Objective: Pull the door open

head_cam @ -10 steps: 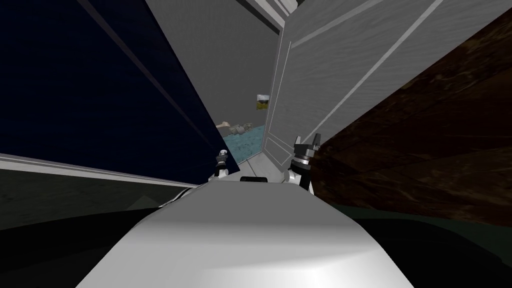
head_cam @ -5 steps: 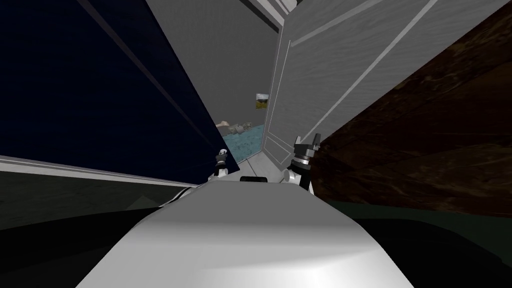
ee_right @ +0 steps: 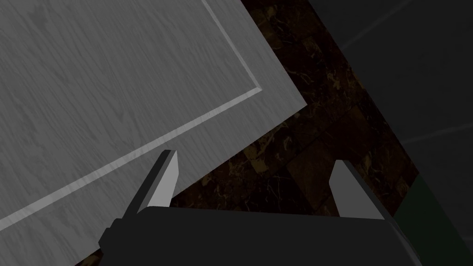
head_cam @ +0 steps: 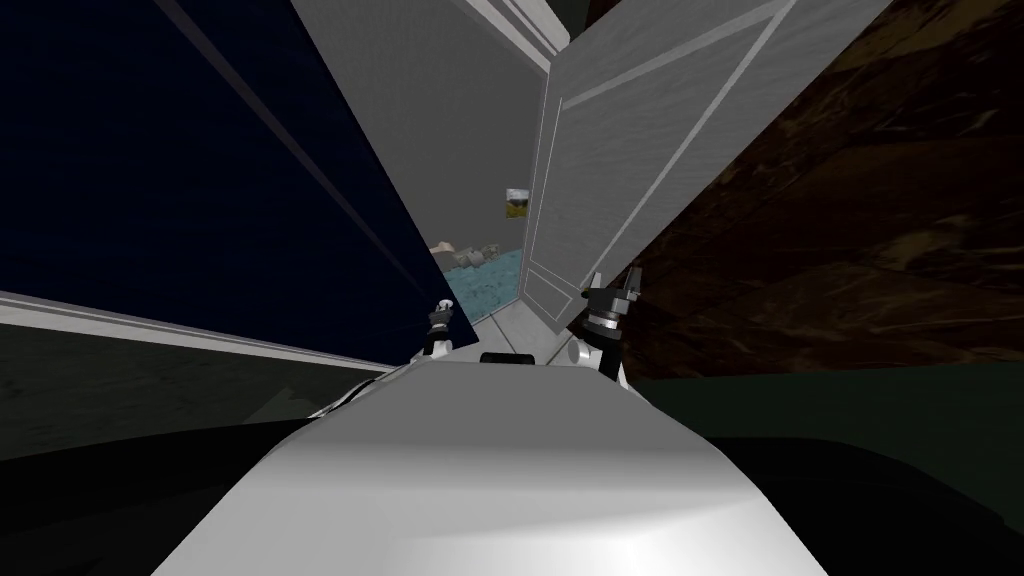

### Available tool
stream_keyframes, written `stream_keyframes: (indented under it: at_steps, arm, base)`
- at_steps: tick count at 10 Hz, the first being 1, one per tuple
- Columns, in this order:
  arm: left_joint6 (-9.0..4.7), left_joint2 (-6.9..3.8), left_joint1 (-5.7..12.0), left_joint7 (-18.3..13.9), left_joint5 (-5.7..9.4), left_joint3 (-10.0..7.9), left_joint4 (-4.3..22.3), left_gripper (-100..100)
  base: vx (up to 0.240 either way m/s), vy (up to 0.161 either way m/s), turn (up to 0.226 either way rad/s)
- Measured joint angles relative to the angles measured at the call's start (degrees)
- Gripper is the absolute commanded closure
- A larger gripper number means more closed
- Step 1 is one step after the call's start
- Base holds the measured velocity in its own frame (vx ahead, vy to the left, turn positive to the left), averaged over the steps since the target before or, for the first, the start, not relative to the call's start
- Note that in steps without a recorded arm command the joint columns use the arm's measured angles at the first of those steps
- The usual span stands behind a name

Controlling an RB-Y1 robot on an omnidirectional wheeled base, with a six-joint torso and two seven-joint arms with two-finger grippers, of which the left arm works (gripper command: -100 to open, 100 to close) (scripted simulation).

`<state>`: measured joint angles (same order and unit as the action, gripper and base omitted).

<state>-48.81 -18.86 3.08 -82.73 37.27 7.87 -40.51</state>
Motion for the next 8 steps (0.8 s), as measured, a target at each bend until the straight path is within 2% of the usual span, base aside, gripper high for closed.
stream_keyframes:
  at_steps: [2,4,5,7,8]
  arm:
    - [-0.77,0.16,0.54,-0.7,-0.24,0.45,1.7,100]
    - [-2.28,-1.31,0.94,-3.2,-0.85,1.7,3.2,100]
    - [-2.3,-1.77,1.03,-4.1,-1.07,2.27,3.2,100]
    - [-0.97,-2.28,-0.86,-4.3,-1.2,2.92,0.6,100]
    - [-1.71,-2.42,-0.6,-5.3,-1.56,3.58,2.0,100]
  base:
    - [-0.048,-0.004,-0.049]
    - [-0.23,0.042,-0.147]
    - [-0.164,0.011,-0.068]
    - [-0.17,0.005,-0.062]
    - [-0.071,0.001,-0.002]
